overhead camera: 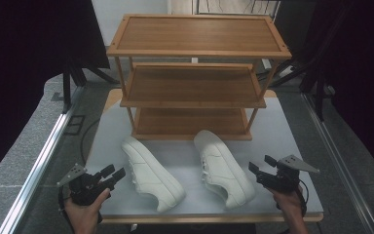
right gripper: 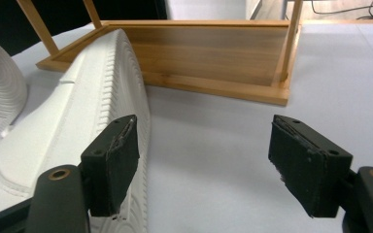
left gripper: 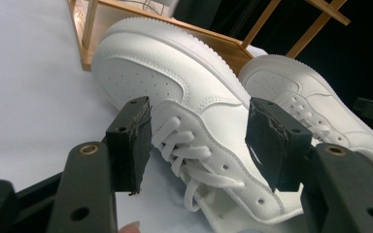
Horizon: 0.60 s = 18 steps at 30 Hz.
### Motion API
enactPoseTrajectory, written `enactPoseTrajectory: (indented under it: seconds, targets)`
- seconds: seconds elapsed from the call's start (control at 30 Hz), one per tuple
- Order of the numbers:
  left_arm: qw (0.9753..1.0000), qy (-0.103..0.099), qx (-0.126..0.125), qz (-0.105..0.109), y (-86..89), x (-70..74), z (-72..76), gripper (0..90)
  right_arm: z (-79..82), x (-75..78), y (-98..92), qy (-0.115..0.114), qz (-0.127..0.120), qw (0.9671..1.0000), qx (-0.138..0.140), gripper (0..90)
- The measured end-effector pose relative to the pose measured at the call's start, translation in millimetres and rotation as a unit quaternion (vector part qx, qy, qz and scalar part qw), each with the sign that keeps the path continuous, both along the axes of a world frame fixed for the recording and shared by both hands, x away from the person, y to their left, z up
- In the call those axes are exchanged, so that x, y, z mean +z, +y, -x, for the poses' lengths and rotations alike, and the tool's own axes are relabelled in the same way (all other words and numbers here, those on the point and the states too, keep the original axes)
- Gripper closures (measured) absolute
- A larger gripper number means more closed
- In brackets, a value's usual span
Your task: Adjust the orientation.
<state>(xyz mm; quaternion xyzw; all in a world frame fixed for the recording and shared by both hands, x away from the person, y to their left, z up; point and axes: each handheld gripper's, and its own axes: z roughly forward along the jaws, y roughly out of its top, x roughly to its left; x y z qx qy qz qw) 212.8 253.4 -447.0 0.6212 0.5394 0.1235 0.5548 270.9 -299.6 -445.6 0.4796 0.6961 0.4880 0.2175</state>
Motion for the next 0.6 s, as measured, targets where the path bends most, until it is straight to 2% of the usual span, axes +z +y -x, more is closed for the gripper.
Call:
enactPoseTrajectory:
  seconds: [0.2, 0.4, 0.5, 0.6]
  targets:
    - [1.0000, 0.003, 0.003, 0.004, 1.0, 0.0, -1.9, 42.7, 1.4, -4.5, -3.8, 0.009, 0.001, 0.9999, -0.012, 27.3]
    - [1.0000, 0.006, -0.003, 0.006, -3.4, 3.1, -0.6, 45.0, 4.7, -2.6, -10.0, -0.001, -0.001, 0.9996, -0.029, 28.8]
    - [0.9999, 0.012, -0.003, 0.010, -5.3, 7.9, 4.7, 51.3, 7.0, -0.6, -13.8, -0.004, -0.016, 0.9991, -0.039, 30.2]
    - [0.9999, 0.008, -0.007, -0.004, -7.0, 15.1, 11.4, 61.7, 7.0, -2.0, -13.2, -0.004, -0.023, 0.9990, -0.038, 30.5]
